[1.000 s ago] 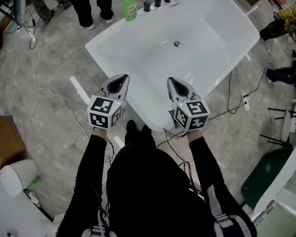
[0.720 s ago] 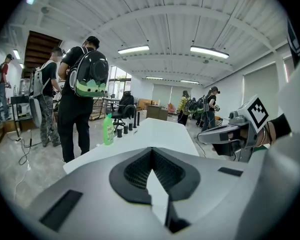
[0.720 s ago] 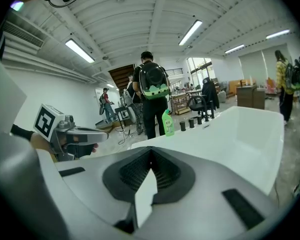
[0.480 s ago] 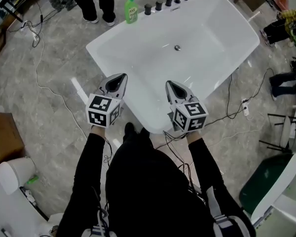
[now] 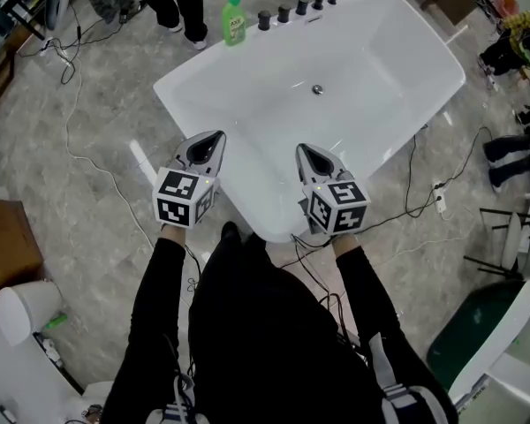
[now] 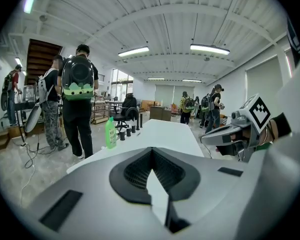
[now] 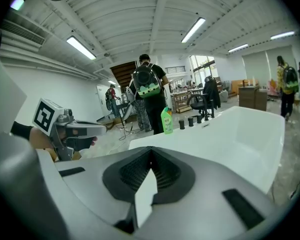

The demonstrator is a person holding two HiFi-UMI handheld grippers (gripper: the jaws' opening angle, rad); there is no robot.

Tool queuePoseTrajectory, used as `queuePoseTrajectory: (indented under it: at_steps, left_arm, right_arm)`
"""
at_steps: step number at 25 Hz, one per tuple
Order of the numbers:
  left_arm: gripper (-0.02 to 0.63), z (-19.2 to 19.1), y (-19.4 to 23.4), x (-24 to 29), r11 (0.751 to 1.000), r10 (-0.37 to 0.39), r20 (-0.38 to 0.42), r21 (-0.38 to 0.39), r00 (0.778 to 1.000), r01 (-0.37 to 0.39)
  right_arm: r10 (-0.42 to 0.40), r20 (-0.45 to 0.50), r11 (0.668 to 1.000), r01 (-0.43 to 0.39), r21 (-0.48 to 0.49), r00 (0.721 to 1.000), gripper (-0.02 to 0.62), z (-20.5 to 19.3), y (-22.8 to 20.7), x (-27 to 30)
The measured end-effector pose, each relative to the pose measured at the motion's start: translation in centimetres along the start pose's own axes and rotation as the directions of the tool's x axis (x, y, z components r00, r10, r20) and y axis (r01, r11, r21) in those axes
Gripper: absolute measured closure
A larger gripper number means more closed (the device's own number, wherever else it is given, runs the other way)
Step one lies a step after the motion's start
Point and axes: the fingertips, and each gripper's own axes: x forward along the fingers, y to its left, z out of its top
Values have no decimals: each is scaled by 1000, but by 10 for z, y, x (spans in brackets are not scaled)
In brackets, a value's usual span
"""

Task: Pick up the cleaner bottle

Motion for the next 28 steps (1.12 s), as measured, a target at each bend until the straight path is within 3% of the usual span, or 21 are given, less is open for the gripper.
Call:
queuePoseTrajectory:
  at_steps: [18,28]
  left_arm:
    - [598,16,6,24,999,19,5,33,1000,-19]
    - [598,22,44,47,1000,-9,20,-1,1000,9]
  right_arm:
    - [12,6,1000,-12,4,1000,594,11,-17,12]
    - [-13,-11,1000,13,19,1000,594,18,-22,47]
